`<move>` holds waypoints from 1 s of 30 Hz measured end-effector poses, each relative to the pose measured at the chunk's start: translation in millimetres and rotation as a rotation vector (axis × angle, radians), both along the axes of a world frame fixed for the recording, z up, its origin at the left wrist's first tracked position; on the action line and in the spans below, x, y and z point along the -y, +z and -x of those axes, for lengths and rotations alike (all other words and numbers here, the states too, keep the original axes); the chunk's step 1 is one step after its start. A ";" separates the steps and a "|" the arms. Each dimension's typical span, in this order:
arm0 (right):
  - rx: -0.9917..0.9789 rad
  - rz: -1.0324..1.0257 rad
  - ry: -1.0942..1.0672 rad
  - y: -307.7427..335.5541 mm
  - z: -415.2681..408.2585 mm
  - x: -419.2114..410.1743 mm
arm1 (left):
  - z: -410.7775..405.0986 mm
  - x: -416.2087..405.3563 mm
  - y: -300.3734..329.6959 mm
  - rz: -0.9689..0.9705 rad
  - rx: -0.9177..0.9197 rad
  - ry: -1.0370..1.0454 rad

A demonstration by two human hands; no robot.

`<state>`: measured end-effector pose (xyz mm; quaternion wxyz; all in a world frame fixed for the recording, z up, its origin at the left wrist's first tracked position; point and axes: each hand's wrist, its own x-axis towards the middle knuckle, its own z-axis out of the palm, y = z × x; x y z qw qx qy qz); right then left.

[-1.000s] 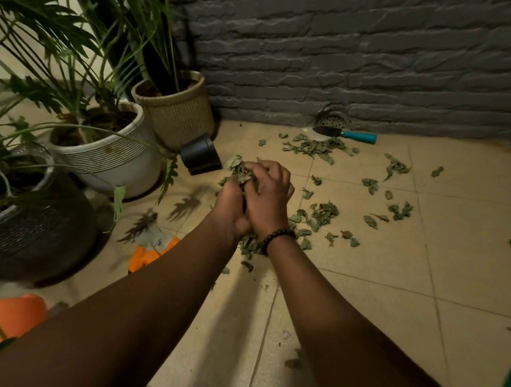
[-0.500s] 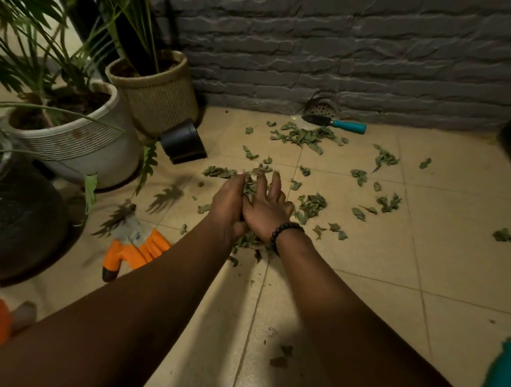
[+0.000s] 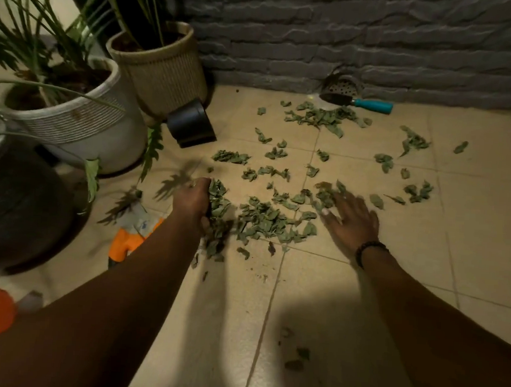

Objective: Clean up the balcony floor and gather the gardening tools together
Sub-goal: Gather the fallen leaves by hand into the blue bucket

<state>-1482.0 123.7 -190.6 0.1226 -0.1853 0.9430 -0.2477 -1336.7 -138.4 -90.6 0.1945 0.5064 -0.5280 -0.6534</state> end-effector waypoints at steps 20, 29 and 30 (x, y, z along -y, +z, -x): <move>-0.520 0.036 0.574 13.3 -213.5 120.9 | -80.8 96.8 7.7 0.061 0.050 0.084; -0.392 -0.095 0.714 33.2 -218.7 227.8 | -96.5 105.7 16.2 0.053 -0.082 0.118; -0.395 -0.087 0.675 32.7 -222.0 236.1 | -95.2 107.1 21.2 0.076 -0.083 0.138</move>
